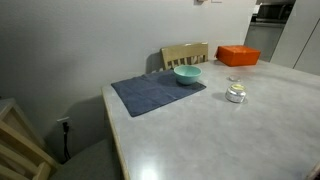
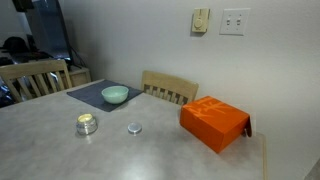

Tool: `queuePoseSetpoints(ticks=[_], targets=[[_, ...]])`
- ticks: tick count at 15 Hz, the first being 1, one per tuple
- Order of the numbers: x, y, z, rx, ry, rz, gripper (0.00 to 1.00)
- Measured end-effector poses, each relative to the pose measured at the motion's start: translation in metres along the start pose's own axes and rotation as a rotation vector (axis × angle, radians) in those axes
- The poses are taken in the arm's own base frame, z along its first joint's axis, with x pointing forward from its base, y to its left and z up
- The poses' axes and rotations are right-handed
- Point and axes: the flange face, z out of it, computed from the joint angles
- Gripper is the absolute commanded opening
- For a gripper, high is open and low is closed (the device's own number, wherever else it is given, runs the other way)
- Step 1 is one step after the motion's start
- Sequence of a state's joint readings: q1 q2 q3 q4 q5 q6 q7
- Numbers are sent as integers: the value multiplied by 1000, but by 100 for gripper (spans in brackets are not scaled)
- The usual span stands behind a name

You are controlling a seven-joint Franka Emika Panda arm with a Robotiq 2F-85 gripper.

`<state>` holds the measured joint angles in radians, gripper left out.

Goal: Close the silver container

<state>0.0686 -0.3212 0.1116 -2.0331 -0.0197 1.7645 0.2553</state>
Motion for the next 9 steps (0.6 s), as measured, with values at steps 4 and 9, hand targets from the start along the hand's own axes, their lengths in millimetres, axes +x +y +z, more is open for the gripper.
queuePoseSetpoints(ticks=[4,9], targets=[[22,26,16,12,-37,70,100],[56,64,47,40,-111,199,100]])
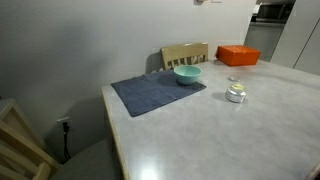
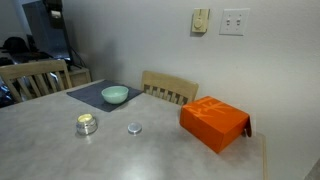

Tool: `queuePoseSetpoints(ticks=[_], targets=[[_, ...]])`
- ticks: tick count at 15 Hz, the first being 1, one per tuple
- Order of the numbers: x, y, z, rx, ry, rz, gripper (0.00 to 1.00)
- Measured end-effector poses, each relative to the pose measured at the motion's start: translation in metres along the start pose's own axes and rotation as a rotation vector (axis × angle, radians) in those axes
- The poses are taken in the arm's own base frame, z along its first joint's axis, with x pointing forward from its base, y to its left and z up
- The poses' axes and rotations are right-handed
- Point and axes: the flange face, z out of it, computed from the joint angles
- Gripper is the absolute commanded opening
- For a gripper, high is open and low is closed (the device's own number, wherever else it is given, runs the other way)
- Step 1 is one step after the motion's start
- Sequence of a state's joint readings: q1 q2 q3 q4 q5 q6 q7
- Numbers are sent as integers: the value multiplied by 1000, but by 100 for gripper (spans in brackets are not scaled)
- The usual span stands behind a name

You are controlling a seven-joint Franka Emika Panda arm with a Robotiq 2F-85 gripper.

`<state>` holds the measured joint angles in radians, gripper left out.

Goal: Close the silver container

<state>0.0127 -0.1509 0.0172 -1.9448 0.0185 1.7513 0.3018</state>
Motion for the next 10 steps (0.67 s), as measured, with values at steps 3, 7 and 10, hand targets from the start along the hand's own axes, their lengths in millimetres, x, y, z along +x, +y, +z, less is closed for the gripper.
queuePoseSetpoints(ticks=[3,7,10], targets=[[16,11,15,-2,-92,61,100],[17,3,8,-37,-106,116,100],[21,-1,5,-12,-66,91,100]])
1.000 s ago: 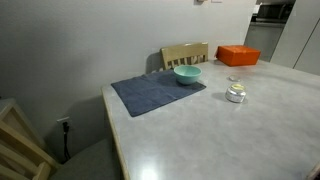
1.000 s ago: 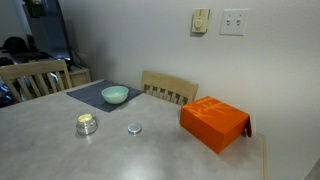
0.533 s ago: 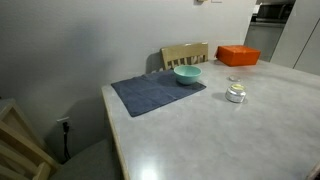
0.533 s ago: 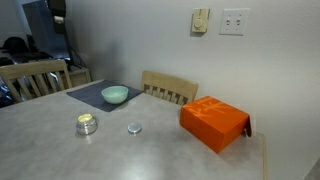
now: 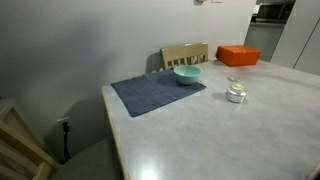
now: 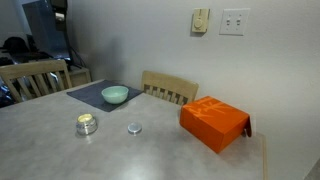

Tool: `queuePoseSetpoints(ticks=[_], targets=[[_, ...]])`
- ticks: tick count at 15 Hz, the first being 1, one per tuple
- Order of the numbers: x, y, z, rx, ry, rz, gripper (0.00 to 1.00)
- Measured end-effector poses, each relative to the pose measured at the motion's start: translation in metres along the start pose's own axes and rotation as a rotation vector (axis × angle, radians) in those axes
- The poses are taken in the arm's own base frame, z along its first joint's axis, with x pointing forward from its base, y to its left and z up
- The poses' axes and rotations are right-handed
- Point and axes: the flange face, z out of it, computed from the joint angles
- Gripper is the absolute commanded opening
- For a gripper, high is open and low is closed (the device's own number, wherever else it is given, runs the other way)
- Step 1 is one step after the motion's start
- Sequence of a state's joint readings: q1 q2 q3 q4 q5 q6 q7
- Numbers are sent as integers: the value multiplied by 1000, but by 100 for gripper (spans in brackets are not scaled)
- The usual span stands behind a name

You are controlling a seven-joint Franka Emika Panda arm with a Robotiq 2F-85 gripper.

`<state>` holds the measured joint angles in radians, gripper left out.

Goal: Close the silver container

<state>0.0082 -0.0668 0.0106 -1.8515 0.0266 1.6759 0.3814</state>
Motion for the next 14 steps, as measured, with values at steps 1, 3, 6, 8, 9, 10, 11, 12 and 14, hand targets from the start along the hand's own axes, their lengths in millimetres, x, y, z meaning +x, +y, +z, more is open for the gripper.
queuePoseSetpoints(ticks=[1,3,6,8,9,10,11,12,14], targets=[[3,-2,-3,22,38,-16,100],[10,-5,-8,72,110,-38,100],[22,-2,-5,123,196,-64,100],[32,4,3,143,230,-58,100],[37,10,7,147,237,-44,100],[44,16,13,147,238,-24,100],[52,23,20,146,238,0,100],[60,30,28,145,237,24,100],[76,43,45,143,230,66,100]])
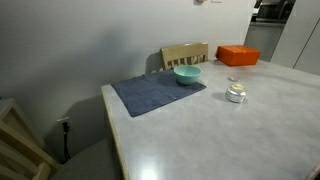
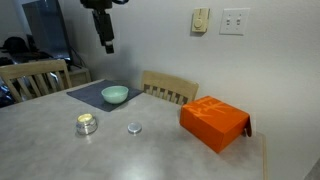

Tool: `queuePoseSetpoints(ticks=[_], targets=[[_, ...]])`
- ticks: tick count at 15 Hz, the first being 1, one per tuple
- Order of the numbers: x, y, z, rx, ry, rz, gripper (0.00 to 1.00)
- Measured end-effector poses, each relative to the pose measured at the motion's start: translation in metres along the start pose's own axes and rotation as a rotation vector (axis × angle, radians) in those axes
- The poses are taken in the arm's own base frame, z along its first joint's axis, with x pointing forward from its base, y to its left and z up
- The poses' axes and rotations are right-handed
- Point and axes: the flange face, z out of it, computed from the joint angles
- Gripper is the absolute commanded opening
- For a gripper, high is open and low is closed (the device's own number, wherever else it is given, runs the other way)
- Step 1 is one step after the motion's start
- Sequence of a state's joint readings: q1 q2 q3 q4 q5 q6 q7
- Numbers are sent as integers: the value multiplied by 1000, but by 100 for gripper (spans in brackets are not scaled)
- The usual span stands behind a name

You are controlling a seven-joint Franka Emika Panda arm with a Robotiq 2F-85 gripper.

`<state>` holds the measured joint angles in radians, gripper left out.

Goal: Close the silver container

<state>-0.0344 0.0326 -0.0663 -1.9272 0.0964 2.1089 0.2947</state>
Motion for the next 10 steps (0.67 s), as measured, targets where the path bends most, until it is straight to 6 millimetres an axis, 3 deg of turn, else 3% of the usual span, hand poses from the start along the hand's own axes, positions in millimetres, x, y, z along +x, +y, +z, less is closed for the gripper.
queuePoseSetpoints(ticks=[3,7,10], targets=[[16,18,27,-4,-29,61,100],[29,22,59,-19,-105,88,100],[30,21,64,-22,-109,87,100]])
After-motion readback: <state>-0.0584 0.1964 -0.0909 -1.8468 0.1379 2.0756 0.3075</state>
